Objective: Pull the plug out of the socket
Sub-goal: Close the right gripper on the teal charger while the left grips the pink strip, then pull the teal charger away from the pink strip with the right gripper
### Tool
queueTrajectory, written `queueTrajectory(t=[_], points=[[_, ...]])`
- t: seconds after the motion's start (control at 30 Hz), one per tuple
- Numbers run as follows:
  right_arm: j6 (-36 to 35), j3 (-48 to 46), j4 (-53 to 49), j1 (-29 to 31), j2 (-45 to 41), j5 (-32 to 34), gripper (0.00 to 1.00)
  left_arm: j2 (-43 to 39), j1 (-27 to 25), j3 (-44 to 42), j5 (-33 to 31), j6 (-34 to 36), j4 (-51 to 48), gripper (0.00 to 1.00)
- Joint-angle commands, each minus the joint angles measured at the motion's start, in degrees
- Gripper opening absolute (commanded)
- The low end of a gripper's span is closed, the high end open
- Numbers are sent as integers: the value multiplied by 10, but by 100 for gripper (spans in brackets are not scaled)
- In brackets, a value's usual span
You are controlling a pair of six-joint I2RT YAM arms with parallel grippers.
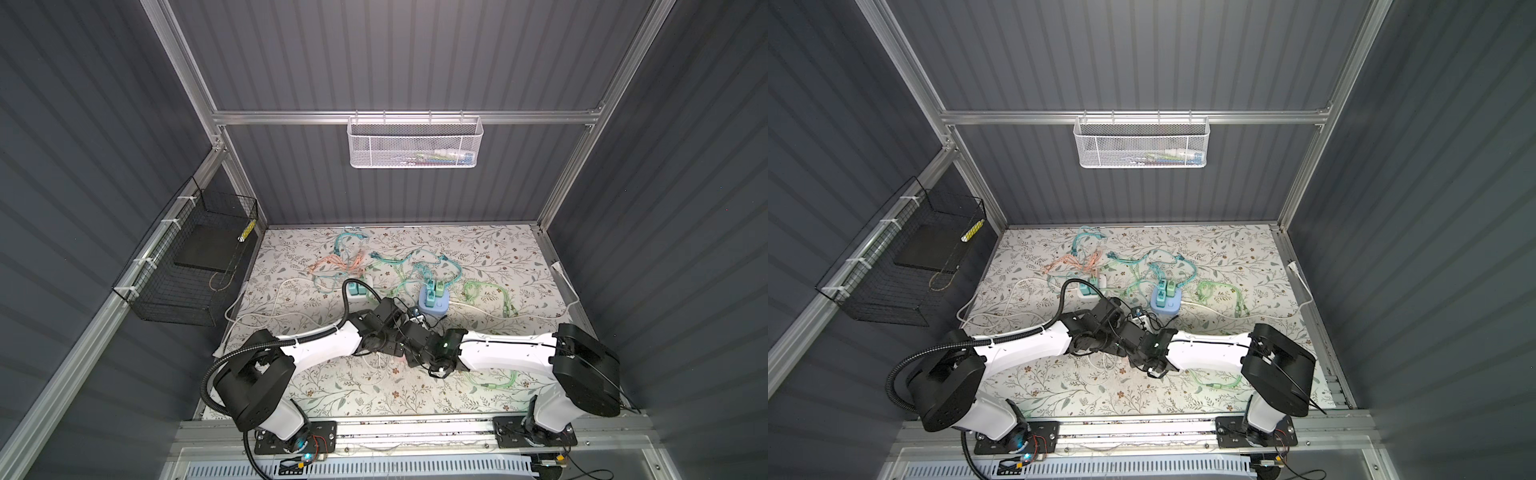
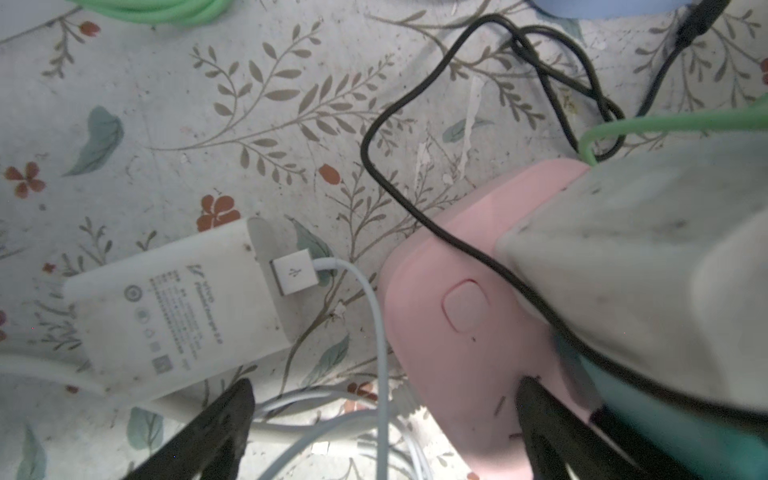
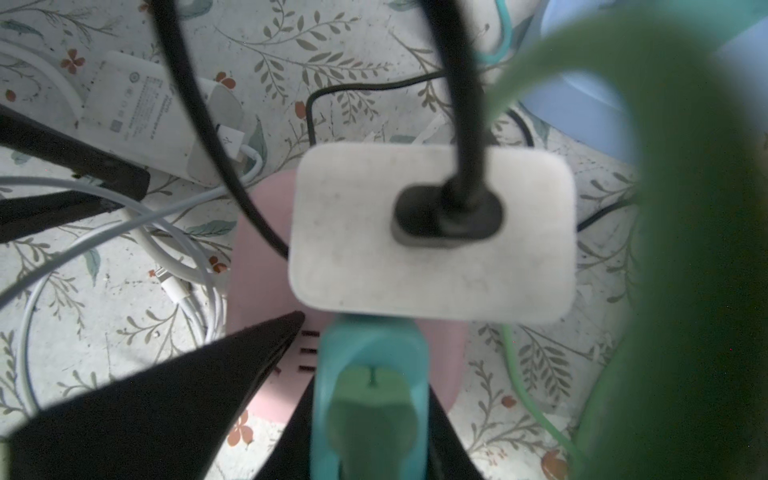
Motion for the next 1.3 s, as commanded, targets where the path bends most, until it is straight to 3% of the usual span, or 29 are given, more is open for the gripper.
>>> queueTrajectory(t=[0.0,0.33,0.9,1.27], points=[[1,-4,5,4,-7,-1,0,4,3,-9,9,-7,-5,98],[-8,1,8,6,-27,7,0,41,2,7,-6,13,-50,89],[-4,-11,-13,4,-57,4,0,68,2,4,-33,13,-71,86],[34,-105,16,-2,-125,10,0,38,2,-10,-47,8,-68,87]])
